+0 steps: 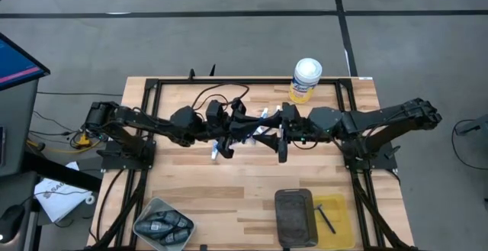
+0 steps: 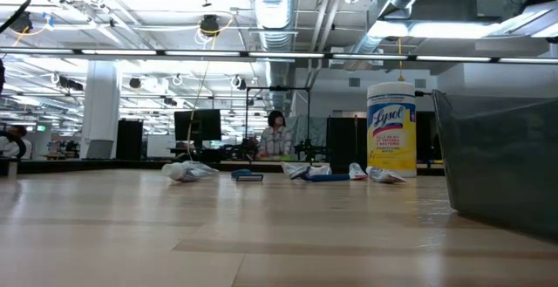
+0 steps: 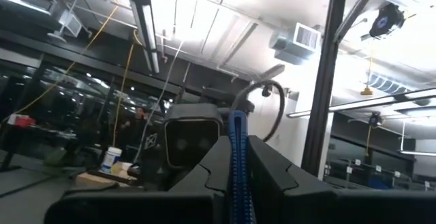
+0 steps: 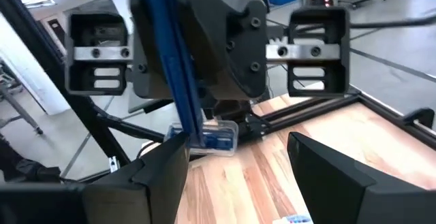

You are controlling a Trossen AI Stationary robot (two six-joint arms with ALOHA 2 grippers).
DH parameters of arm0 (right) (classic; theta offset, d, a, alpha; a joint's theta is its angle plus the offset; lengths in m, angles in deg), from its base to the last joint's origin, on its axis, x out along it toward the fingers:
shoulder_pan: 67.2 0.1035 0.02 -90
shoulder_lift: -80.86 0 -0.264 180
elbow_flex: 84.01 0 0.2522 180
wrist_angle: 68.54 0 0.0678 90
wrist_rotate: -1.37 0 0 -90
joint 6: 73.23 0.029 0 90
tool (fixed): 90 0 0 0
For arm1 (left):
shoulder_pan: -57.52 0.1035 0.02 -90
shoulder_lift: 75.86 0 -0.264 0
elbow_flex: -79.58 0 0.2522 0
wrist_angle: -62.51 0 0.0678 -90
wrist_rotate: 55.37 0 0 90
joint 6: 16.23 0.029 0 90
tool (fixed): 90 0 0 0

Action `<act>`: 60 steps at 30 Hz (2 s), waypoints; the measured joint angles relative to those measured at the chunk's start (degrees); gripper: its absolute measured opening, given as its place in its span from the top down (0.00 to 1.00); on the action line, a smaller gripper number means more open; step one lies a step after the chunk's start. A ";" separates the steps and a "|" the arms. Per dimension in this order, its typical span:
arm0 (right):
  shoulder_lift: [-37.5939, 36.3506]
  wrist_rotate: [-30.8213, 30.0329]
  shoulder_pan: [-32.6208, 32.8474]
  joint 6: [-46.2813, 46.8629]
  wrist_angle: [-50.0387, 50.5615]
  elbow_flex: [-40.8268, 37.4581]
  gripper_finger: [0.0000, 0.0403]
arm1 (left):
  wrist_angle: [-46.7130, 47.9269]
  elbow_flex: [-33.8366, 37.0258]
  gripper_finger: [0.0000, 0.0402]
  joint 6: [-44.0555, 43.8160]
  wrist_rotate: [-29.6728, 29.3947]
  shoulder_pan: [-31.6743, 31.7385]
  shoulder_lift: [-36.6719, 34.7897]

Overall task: Pick & Place Travel size toiletries
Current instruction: Put the razor into the yellow bin

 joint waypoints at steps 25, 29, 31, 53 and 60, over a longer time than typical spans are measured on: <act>-17.35 2.91 11.17 20.68 34.45 0.07 0.41 | 7.20 0.04 0.95 1.57 4.32 -2.12 1.94; -19.54 -5.14 17.12 22.94 36.88 0.04 0.42 | 7.32 -1.26 0.95 1.49 3.83 -2.10 6.28; -19.69 -11.07 19.47 21.46 36.21 0.04 0.44 | 7.24 -3.04 0.95 1.11 4.58 -2.25 9.01; -19.82 -9.48 32.42 24.99 31.13 0.02 0.52 | 7.05 -21.33 0.95 0.04 7.91 -3.19 30.01; -20.92 -10.92 36.75 24.15 27.47 0.09 0.57 | 7.92 -31.20 0.95 -0.38 9.57 -4.09 38.70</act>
